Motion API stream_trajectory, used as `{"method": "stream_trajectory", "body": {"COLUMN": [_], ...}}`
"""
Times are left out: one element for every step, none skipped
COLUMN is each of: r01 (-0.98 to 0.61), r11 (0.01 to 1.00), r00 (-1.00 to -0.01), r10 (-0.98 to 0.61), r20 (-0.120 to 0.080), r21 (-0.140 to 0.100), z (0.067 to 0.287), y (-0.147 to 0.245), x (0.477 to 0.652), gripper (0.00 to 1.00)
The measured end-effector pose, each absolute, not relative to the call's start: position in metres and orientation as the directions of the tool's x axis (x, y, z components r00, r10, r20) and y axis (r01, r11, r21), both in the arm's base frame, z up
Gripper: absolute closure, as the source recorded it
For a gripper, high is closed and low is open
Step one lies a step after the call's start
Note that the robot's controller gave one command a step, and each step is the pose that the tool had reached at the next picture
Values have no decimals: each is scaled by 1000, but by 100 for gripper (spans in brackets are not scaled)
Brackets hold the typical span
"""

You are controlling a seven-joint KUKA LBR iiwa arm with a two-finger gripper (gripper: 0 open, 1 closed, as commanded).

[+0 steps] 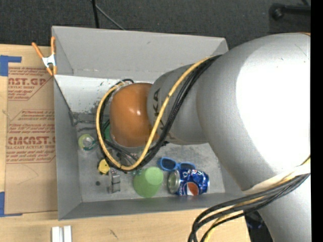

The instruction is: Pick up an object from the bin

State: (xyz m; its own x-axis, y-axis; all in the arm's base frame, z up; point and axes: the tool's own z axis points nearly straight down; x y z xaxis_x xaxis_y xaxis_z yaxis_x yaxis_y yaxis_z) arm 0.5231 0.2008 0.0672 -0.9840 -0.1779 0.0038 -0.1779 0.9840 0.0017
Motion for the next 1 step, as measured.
{"method": "stream_trajectory", "body": {"r01": [-310], "r11": [951], "r00": [-951], "r10": [-310], "r20": [-2], "r21": [0], "z": [100], "y": [189], "x": [521], "gripper": [0]}}
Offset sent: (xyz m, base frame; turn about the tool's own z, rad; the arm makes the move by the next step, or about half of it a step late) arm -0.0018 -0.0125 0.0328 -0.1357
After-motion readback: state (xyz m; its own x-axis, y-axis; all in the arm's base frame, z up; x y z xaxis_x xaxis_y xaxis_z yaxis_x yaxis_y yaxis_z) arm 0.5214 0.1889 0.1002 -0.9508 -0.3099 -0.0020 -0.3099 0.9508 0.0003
